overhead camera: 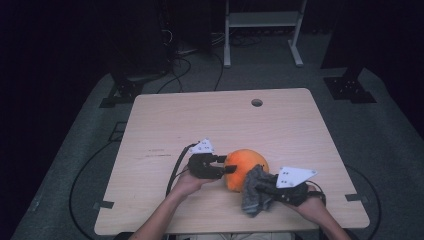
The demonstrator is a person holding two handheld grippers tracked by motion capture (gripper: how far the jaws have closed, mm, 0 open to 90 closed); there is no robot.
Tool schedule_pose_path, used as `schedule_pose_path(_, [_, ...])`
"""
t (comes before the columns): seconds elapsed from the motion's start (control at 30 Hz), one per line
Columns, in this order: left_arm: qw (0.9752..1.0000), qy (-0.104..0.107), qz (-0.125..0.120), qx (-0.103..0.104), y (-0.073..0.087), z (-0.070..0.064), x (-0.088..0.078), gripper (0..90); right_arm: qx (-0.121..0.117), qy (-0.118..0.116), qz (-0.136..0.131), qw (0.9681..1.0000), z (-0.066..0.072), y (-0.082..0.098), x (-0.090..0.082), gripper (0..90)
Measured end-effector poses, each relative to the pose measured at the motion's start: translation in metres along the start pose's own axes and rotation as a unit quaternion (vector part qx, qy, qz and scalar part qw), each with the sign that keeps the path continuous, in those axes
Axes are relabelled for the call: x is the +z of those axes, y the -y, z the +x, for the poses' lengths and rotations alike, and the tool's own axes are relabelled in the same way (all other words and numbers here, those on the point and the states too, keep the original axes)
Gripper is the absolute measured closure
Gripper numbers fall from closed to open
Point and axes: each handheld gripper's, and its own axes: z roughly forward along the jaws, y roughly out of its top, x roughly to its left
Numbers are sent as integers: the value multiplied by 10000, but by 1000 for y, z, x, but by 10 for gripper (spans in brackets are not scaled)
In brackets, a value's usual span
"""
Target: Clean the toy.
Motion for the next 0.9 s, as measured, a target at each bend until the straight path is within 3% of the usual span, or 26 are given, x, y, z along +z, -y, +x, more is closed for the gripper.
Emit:
schedule_pose_path(0.1, [10000,-21,-9,-24,0,0,0,513,-190,-126,5,9997,8,-9,15,807])
schedule_pose_path(0.23, [10000,-32,16,-27,1,0,-1,509,-340,-92,260,9990,9,-10,31,809])
schedule_pose_path(0.33, [10000,-51,51,-17,3,1,-3,504,-141,-99,332,9993,2,0,26,811])
schedule_pose_path(0.47, [9999,-96,51,-3,4,1,-3,503,252,81,376,9989,-11,16,8,810])
schedule_pose_path(0.6, [9995,-67,102,301,3,-3,-1,504,435,282,-8,9987,-23,9,-7,810])
schedule_pose_path(0.67, [9986,-75,126,503,3,-6,-1,504,564,384,-131,9976,-35,4,-9,810])
schedule_pose_path(0.73, [9987,-92,141,478,3,-5,-2,498,783,297,-133,9964,-48,3,-6,809])
schedule_pose_path(0.83, [9991,-59,200,363,3,-2,-2,408,961,130,-97,9952,-52,6,2,809])
schedule_pose_path(0.9, [9996,90,126,217,2,-1,-3,273,1007,30,-104,9949,-46,6,6,810])
